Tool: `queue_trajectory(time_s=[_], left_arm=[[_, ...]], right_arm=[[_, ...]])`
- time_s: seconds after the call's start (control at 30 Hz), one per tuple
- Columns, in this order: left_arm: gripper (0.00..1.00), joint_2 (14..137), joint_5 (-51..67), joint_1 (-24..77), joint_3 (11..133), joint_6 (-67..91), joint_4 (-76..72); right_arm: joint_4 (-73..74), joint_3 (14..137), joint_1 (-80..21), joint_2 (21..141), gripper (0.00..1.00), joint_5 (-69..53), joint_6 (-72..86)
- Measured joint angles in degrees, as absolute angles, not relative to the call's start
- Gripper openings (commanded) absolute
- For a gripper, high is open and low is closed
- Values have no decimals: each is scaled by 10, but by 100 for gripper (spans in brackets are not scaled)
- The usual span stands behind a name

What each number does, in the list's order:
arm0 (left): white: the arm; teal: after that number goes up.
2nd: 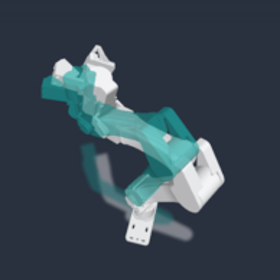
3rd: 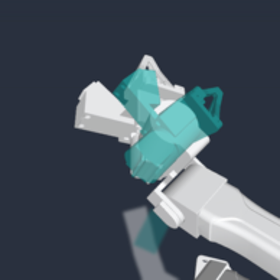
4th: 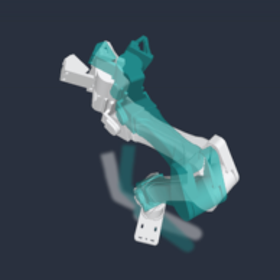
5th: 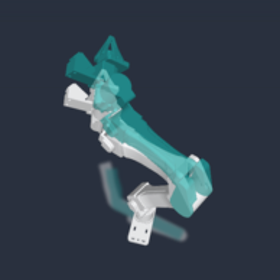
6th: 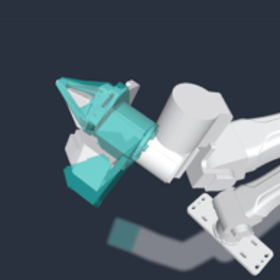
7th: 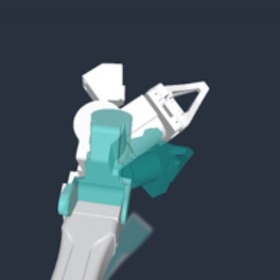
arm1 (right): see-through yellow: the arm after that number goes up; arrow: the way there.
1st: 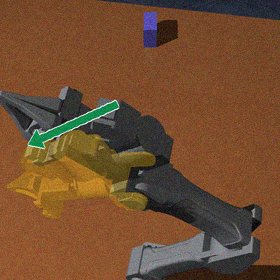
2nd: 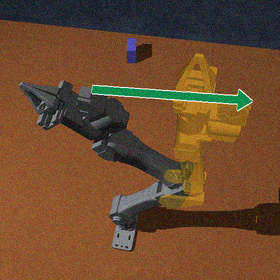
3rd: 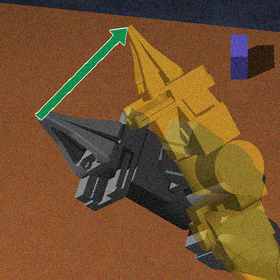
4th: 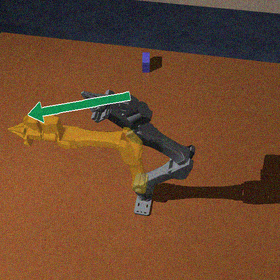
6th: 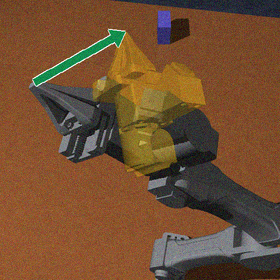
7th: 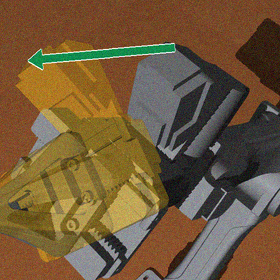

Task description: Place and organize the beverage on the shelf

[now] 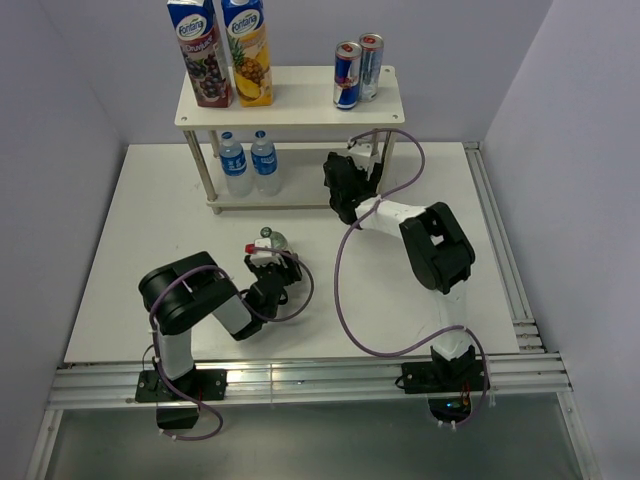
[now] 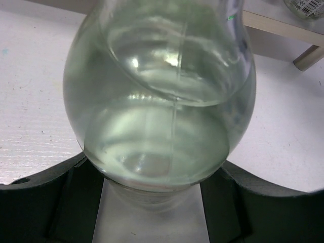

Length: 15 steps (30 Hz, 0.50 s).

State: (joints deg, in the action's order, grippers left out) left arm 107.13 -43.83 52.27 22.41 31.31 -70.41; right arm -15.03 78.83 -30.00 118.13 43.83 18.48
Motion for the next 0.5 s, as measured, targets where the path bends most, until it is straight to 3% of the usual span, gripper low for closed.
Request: queue_trajectory(time_s=[0.27, 0.5], left_arm=[[0, 1071, -448, 531, 229, 313, -695], [0, 1067, -460, 540, 234, 313, -677]], right_arm=[[-173, 787, -299, 1173, 100, 443, 202], [-178, 722, -308, 1097, 100, 441, 217]])
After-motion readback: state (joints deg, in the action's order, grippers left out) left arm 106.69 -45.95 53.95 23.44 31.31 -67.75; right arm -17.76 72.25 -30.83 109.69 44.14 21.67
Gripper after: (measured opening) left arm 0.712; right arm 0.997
